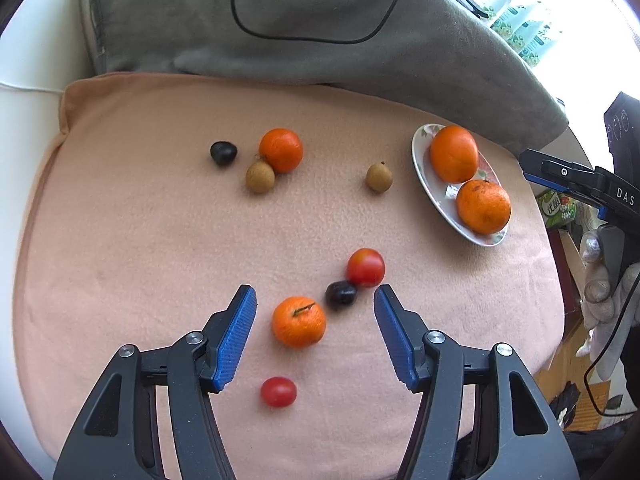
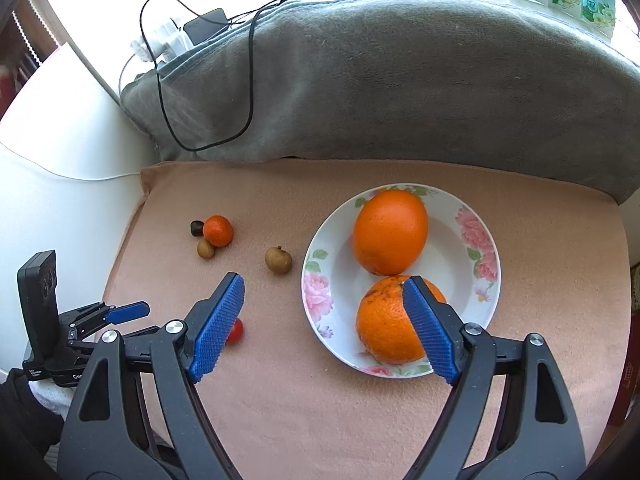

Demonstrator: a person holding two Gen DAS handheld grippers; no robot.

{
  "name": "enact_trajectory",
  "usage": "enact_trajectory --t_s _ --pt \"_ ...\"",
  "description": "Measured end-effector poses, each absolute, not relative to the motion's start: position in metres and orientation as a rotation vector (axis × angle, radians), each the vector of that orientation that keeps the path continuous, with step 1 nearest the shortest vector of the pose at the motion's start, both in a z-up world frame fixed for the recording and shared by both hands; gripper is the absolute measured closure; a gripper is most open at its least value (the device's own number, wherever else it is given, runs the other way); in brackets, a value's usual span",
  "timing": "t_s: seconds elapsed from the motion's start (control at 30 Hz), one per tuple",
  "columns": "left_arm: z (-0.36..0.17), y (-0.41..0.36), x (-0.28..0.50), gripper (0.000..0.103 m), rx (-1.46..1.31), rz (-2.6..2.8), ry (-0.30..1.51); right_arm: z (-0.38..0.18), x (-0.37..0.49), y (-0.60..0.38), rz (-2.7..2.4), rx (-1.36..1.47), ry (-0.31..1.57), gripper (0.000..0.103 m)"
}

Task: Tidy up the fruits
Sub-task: 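Move the left gripper toward the small tangerine and cherry tomatoes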

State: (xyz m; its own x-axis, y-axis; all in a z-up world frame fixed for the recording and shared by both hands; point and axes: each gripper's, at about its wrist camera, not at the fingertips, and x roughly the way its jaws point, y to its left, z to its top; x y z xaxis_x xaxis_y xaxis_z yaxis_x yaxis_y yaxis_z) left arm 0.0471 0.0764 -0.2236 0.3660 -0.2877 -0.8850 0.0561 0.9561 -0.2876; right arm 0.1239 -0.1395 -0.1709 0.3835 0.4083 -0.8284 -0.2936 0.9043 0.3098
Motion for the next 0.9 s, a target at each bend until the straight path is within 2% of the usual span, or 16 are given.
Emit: enact_trajectory --t_s 0.33,0.43,0.63,0.77,0.9 --pt "-0.238 0.085 0.03 0.045 -0.28 -0.233 1.193 -0.198 0.108 -0.092 0.567 0.09 1.195 0.019" --pt "-0.241 0.087 0.027 0.049 -0.289 -0.235 1.204 -0.205 0.104 -0.08 0.592 0.081 1.215 0.019" --pt "-0.247 0.093 0.025 0.051 -0.332 -0.236 1.211 -0.221 0.104 -0.063 0.623 0.073 1.265 0.025" --pt "-0.25 0.093 0.025 0.057 -0.333 -0.24 1.213 -0.234 0.107 -0.054 0.634 0.081 1.304 0.034" --pt "-0.254 0.091 0.027 0.058 -0.338 -0.244 1.217 -0.245 0.111 -0.046 0.637 0.091 1.331 0.034"
